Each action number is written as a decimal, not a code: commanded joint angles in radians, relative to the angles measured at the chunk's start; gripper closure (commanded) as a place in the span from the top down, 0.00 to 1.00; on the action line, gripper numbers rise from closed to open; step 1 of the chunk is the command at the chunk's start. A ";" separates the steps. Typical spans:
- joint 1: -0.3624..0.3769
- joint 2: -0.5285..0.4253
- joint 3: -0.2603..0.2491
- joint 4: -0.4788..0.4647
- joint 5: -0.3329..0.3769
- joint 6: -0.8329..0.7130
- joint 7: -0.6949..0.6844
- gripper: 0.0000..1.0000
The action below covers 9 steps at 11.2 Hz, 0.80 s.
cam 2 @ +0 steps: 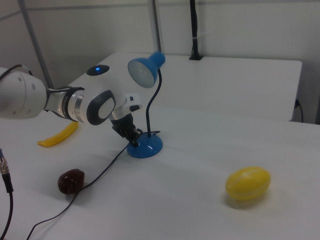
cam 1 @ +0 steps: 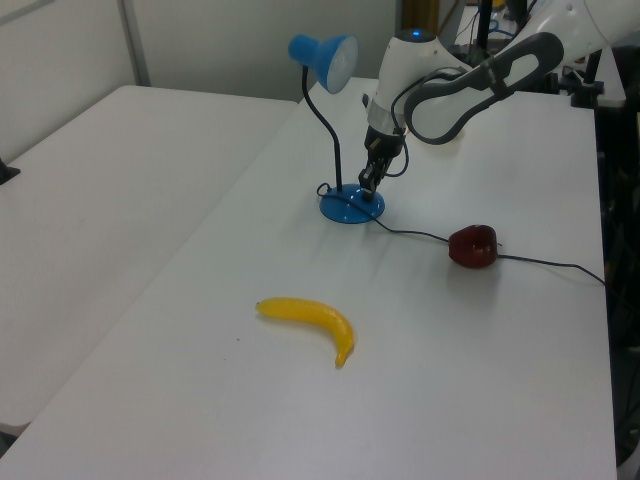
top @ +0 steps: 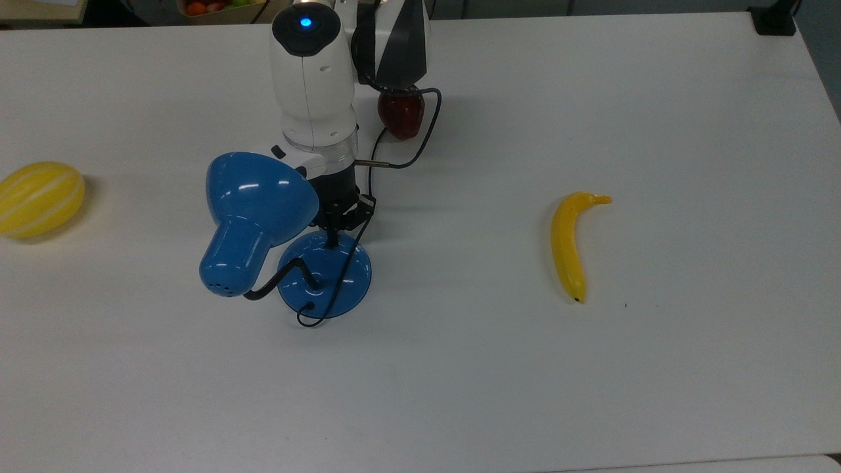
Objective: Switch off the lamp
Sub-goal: 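Lower the gripper and press the switch on the lamp base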
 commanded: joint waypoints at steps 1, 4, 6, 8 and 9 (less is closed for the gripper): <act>0.017 0.009 -0.009 -0.030 0.002 0.013 0.055 0.00; 0.017 0.011 -0.009 -0.053 0.008 0.013 0.080 0.00; 0.015 0.011 -0.009 -0.055 0.010 0.011 0.088 0.00; 0.015 0.011 -0.009 -0.056 0.010 0.005 0.088 0.00; 0.015 0.011 -0.009 -0.056 0.010 0.004 0.088 0.00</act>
